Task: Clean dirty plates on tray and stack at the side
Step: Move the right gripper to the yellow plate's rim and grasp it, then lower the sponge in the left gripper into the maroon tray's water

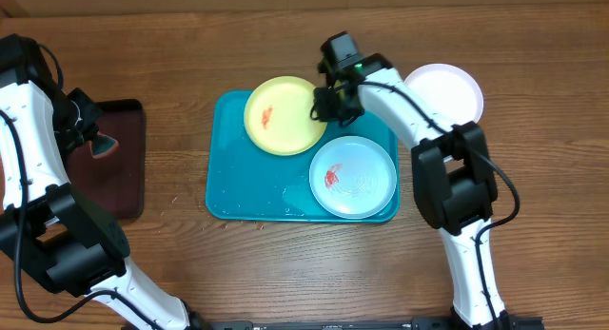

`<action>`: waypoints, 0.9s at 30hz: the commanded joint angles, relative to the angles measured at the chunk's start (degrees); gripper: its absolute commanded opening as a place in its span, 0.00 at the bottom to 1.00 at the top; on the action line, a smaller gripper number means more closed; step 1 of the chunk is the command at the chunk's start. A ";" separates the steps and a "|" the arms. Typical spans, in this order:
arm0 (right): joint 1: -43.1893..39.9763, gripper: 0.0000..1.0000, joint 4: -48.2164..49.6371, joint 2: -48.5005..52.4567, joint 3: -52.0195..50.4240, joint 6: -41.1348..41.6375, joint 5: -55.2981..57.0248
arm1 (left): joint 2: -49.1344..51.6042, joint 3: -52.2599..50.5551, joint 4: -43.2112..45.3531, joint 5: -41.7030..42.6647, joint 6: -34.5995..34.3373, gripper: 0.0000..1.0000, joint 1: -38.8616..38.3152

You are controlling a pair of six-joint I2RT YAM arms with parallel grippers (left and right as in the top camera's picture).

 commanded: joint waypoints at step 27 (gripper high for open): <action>6.40 0.06 3.67 2.34 0.50 3.61 4.02 | -1.53 -3.17 1.75 -1.25 0.33 0.04 0.59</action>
